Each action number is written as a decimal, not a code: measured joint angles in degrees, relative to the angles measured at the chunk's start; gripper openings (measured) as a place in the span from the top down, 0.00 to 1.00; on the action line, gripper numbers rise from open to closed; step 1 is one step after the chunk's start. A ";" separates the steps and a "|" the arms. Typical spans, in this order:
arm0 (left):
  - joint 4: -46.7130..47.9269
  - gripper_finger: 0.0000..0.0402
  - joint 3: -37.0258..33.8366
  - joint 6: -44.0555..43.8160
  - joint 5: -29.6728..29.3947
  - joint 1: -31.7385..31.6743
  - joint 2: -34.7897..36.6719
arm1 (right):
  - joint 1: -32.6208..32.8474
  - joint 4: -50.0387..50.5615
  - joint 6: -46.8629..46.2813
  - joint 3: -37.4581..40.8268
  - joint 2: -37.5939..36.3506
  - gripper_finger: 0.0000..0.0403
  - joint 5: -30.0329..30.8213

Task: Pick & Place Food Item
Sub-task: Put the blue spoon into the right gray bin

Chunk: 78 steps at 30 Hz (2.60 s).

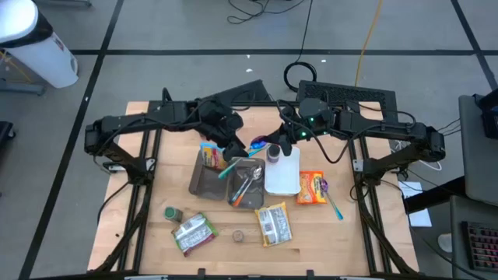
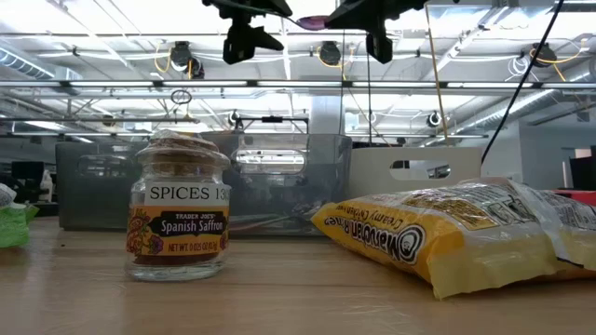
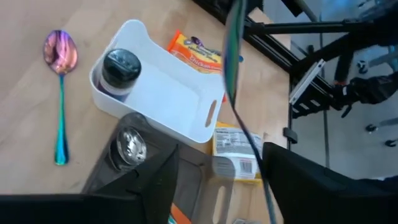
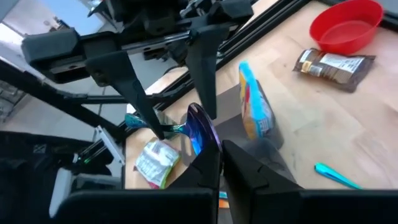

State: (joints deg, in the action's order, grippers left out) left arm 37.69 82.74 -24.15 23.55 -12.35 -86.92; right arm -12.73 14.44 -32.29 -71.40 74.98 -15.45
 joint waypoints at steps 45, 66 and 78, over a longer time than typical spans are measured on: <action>-0.32 0.99 -0.02 -10.25 0.33 5.44 -8.81 | -2.01 2.08 3.04 0.02 -0.91 0.54 -1.03; -39.69 0.99 -31.21 -23.28 -12.72 6.60 10.39 | -5.31 18.43 7.72 3.75 -17.85 0.49 18.43; -46.09 0.99 -37.14 -32.45 -24.32 13.98 9.31 | -5.27 -16.04 -10.31 33.28 -22.95 0.50 12.41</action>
State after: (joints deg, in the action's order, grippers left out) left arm -8.40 45.60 -56.60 -0.77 1.63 -77.60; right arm -18.00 -1.61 -42.61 -38.11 52.03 -3.04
